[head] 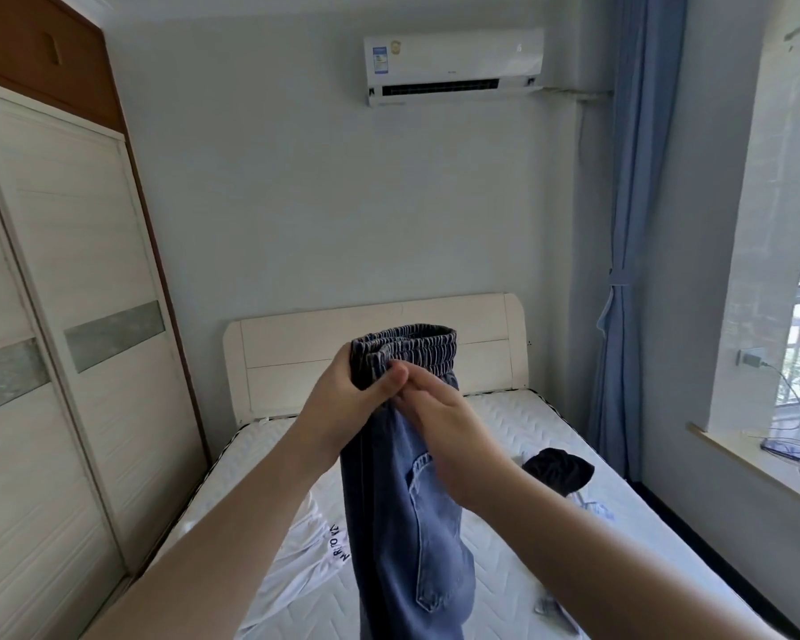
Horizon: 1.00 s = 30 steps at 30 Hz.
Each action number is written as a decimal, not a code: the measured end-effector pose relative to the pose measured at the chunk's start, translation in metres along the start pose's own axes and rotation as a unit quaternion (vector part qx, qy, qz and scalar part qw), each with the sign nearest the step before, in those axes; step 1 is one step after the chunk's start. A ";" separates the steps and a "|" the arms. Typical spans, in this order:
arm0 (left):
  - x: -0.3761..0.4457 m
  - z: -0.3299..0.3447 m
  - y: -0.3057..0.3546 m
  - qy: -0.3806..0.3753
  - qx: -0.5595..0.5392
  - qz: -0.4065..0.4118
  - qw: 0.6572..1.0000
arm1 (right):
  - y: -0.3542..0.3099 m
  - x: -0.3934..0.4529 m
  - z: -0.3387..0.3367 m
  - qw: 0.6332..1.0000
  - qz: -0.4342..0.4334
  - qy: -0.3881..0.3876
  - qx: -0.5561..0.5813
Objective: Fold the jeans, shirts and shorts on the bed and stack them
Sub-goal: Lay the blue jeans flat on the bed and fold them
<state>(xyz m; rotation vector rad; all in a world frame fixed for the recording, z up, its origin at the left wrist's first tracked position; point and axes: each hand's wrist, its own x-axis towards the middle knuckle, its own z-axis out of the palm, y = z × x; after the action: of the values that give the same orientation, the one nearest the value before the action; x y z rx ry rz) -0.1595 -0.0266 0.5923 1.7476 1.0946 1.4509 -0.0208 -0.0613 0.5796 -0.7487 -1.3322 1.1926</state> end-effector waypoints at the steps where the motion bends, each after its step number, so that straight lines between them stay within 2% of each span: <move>1: 0.001 -0.003 -0.007 -0.007 0.008 0.004 1.000 | 0.004 0.000 -0.003 1.000 0.007 -0.015 0.004; 5: -0.002 -0.018 -0.029 -0.028 -0.008 -0.007 1.000 | 0.014 -0.004 -0.016 0.997 0.033 -0.071 0.016; 8: -0.011 -0.022 -0.044 -0.046 0.052 -0.021 0.997 | 0.016 -0.003 -0.035 0.993 -0.019 0.004 -0.120; 10: -0.021 -0.023 -0.050 -0.059 0.099 -0.023 0.993 | 0.014 0.002 -0.054 0.972 -0.067 0.074 -0.212; 12: -0.030 -0.024 -0.052 -0.066 0.147 -0.008 0.987 | 0.011 0.009 -0.073 0.938 -0.121 0.081 -0.316; 16: -0.040 -0.026 -0.055 -0.075 0.219 0.039 0.972 | 0.007 0.021 -0.093 0.837 -0.089 -0.065 -0.537; 19: -0.044 -0.024 -0.059 -0.098 0.235 0.041 0.966 | 0.006 0.024 -0.094 0.722 -0.082 -0.129 -0.675; 21: -0.045 -0.023 -0.063 -0.108 0.241 0.043 0.964 | 0.008 0.025 -0.093 0.653 -0.095 -0.138 -0.739; 22: -0.046 -0.022 -0.066 -0.113 0.242 0.041 0.963 | 0.011 0.025 -0.093 0.636 -0.097 -0.135 -0.754; 27: -0.048 -0.018 -0.076 -0.132 0.226 0.025 0.965 | 0.027 0.025 -0.093 0.597 -0.108 -0.124 -0.785; 30: -0.050 -0.018 -0.077 -0.144 0.221 0.028 0.964 | 0.037 0.030 -0.094 0.594 -0.105 -0.157 -0.782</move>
<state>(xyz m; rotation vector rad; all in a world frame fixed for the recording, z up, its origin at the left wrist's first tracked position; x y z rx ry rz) -0.1958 -0.0354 0.5066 2.2296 1.2838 0.9828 0.0572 -0.0029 0.5404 -1.4996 -2.6041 -0.4605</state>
